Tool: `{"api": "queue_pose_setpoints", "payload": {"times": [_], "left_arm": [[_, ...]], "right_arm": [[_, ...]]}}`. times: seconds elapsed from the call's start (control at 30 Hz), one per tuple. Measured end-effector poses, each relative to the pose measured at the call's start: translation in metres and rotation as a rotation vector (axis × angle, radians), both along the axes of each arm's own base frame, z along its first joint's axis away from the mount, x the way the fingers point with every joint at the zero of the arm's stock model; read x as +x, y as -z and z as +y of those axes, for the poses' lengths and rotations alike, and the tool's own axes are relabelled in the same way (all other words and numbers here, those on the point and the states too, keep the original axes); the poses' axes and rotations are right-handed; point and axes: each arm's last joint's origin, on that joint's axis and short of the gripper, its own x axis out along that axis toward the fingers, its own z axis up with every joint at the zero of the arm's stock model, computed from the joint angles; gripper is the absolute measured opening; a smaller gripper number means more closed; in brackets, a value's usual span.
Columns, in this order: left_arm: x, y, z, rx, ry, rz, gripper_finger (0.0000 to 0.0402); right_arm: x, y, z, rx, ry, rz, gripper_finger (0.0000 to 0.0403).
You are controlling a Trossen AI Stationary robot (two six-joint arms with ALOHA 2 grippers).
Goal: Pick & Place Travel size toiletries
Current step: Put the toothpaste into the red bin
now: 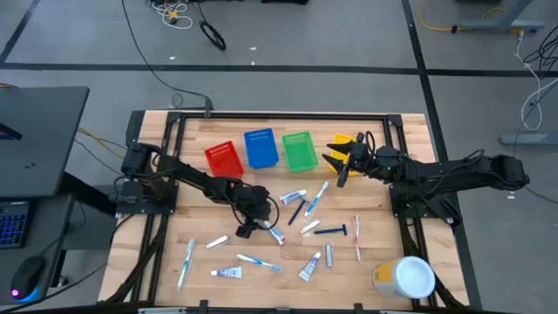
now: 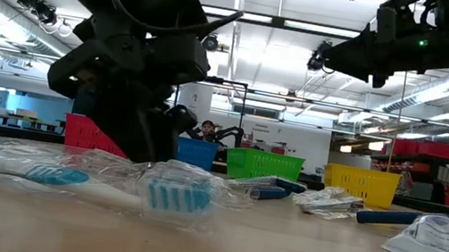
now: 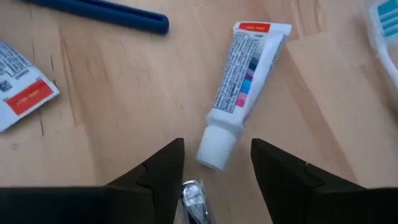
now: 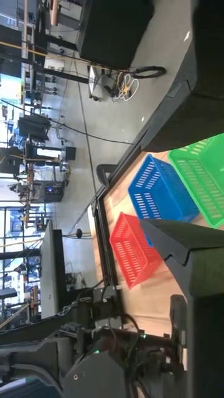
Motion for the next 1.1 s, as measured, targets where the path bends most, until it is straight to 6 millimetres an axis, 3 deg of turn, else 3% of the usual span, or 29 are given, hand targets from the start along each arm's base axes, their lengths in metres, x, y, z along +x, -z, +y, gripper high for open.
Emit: {"api": "queue_pose_setpoints", "payload": {"times": [0.5, 0.83, 1.1], "left_arm": [[0.001, -0.001, 0.0, 0.042, 0.032, -0.03, 0.0066], [0.001, -0.004, 0.002, 0.08, 0.015, -0.045, 0.0064], [-0.009, -0.033, 0.016, 0.191, -0.107, -0.066, 0.0055]], "right_arm": [[0.0, 0.0, 0.0, 0.0, -0.001, 0.0, 0.0197], [0.0, 0.0, 0.0, 0.0, -0.001, 0.001, 0.0197], [0.0, 0.001, 0.0, 0.001, -0.001, 0.009, 0.0197]]}}
